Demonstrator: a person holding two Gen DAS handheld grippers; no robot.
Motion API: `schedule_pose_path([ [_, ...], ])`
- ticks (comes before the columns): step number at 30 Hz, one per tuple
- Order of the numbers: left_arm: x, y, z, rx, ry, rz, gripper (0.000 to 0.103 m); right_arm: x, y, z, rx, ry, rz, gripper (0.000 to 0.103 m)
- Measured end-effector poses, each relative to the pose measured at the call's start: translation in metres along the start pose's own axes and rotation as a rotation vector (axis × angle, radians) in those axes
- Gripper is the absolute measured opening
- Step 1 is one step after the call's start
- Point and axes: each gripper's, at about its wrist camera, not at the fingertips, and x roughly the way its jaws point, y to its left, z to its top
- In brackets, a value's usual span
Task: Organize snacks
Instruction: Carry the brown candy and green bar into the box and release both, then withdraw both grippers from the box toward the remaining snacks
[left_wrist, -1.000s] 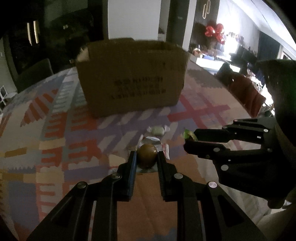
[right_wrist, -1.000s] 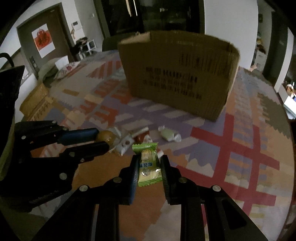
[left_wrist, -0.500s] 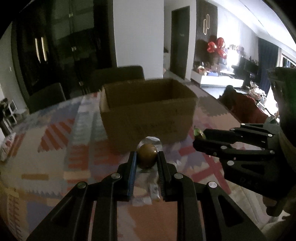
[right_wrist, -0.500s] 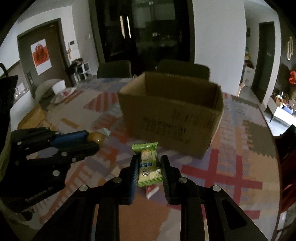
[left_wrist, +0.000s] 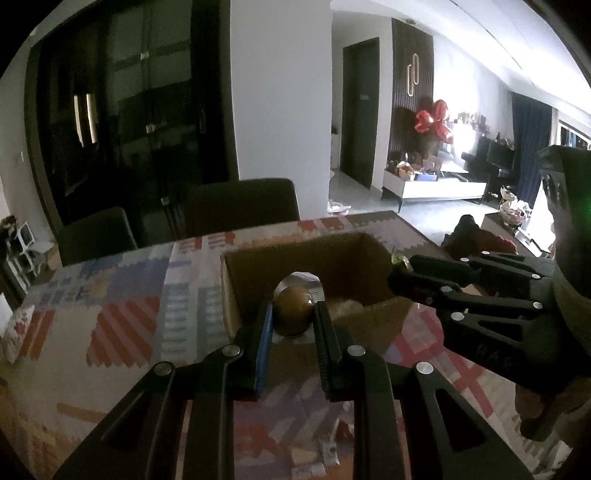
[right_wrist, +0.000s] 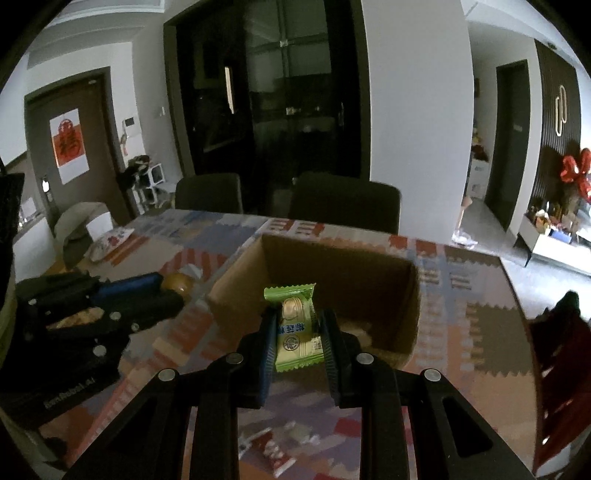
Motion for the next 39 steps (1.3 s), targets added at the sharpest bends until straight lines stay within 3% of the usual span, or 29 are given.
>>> schedule_pose_path([
  [6, 0.02, 0.007, 0.025, 0.005, 0.008, -0.018, 0.022, 0.025, -0.013, 0.021, 0.015, 0.046, 0.006, 0.025],
  [18, 0.087, 0.025, 0.041, -0.088, 0.154, -0.07, 0.023, 0.079, -0.037, 0.036, 0.055, 0.161, -0.019, 0.025],
  [20, 0.094, 0.027, 0.041, -0.112, 0.175, -0.069, 0.032, 0.086, -0.041, 0.037, 0.067, 0.176, -0.043, 0.028],
  [21, 0.097, 0.029, 0.042, -0.121, 0.184, -0.063, 0.047, 0.088, -0.041, 0.037, 0.074, 0.189, -0.054, 0.037],
  [22, 0.096, 0.031, 0.042, -0.133, 0.186, -0.053, 0.055, 0.089, -0.042, 0.038, 0.082, 0.192, -0.062, 0.04],
  [29, 0.071, 0.029, 0.037, -0.097, 0.138, 0.038, 0.058, 0.07, -0.033, 0.035, 0.056, 0.148, -0.067, 0.041],
  [39, 0.017, 0.029, 0.03, -0.085, 0.044, 0.087, 0.063, 0.031, -0.004, 0.029, 0.043, 0.08, 0.01, 0.041],
])
